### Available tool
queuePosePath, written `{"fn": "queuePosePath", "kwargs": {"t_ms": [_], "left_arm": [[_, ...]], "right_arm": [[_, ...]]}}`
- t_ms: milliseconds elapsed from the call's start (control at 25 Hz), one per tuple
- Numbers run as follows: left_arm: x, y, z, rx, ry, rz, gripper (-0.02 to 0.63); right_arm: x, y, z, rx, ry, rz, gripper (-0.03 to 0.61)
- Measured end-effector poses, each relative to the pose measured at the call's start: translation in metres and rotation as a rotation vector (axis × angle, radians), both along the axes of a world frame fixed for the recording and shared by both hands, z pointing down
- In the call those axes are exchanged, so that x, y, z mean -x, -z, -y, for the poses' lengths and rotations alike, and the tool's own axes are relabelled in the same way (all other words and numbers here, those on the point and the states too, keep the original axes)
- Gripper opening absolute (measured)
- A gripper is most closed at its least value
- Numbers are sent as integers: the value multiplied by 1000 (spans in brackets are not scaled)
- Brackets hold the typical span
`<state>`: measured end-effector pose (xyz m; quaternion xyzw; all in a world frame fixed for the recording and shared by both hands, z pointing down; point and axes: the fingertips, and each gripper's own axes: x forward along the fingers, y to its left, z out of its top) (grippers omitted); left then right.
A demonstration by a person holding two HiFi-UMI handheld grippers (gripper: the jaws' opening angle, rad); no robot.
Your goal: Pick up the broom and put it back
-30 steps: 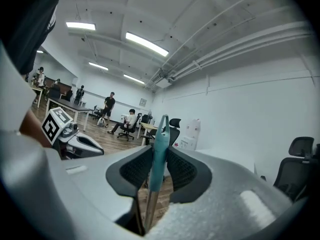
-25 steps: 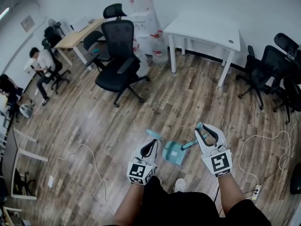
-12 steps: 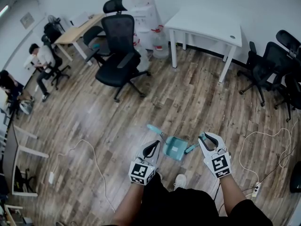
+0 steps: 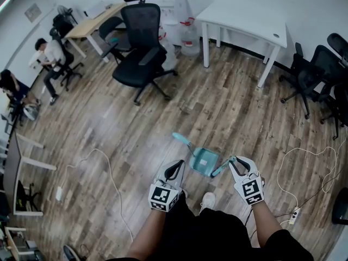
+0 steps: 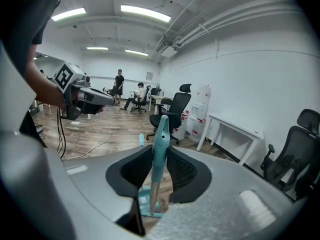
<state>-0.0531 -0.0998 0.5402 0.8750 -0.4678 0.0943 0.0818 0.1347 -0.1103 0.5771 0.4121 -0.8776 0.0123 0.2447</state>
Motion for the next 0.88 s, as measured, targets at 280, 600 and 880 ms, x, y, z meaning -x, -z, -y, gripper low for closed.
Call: {"fn": "queuePosePath", "kwargs": {"t_ms": [280, 600, 880], "left_arm": [[10, -8, -10, 30, 21, -13, 17], [12, -21, -16, 59, 45, -11, 17], [14, -30, -19, 87, 42, 6, 17]], "right_arm": [[-2, -41, -16, 59, 15, -60, 94], [-8, -75, -24, 113, 31, -173, 94], [5, -107, -27, 196, 39, -252, 94]]}}
